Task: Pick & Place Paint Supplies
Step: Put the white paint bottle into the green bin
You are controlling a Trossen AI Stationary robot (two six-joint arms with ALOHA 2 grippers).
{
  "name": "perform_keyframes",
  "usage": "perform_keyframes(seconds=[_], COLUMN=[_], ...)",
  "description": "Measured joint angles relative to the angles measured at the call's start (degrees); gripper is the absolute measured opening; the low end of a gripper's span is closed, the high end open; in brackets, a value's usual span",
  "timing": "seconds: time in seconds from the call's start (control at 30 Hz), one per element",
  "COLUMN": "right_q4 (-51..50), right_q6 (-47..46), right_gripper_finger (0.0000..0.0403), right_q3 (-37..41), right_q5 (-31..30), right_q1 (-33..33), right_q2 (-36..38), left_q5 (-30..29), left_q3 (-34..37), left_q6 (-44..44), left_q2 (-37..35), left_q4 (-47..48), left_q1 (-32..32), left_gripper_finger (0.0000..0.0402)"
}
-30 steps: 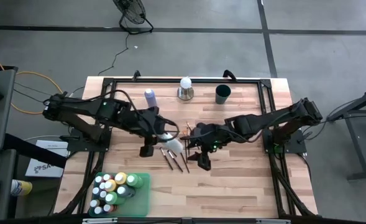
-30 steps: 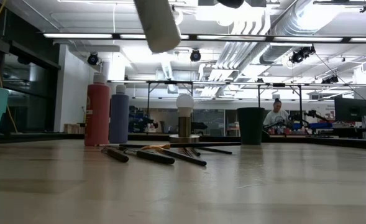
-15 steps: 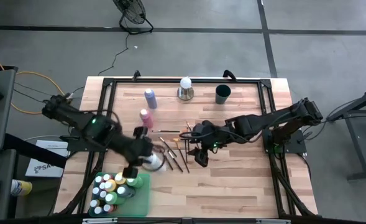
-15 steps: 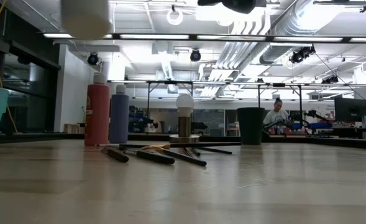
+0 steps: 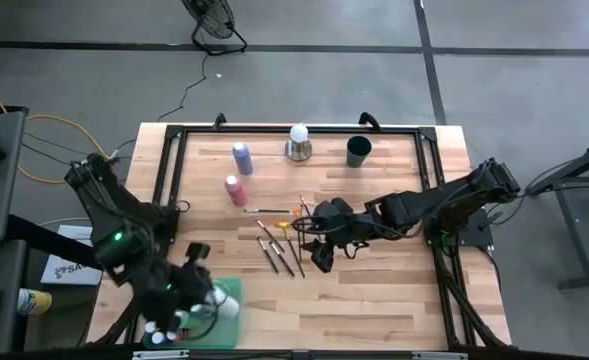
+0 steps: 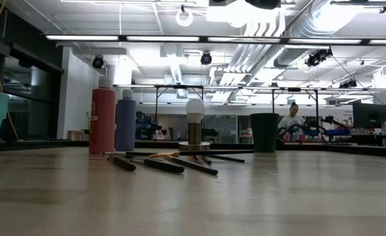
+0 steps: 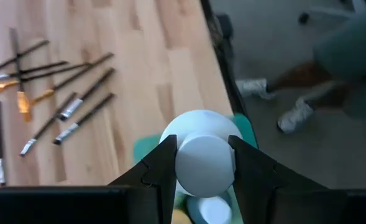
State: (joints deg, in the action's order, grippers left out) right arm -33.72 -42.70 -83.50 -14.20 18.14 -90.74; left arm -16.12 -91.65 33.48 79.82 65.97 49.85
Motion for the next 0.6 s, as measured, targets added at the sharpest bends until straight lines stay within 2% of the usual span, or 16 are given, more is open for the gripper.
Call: perform_keyframes(seconds=[0.3,0.6], right_q4=[0.1,0.0], right_q6=[-4.1,-6.7], right_gripper_finger=[0.0239,0.0239], right_q3=[0.0,0.0], right_q5=[-4.8,-5.3], right_q1=[1.7,2.5], right_q2=[-0.3,-1.8], left_q5=[1.0,3.8], left_q3=[0.9,0.9], left_q6=[-2.5,-9.3], left_q2=[3.3,9.3], left_q4=[-2.6,-4.2], left_q1=[9.0,12.6], left_gripper_finger=[0.0117,0.0117])
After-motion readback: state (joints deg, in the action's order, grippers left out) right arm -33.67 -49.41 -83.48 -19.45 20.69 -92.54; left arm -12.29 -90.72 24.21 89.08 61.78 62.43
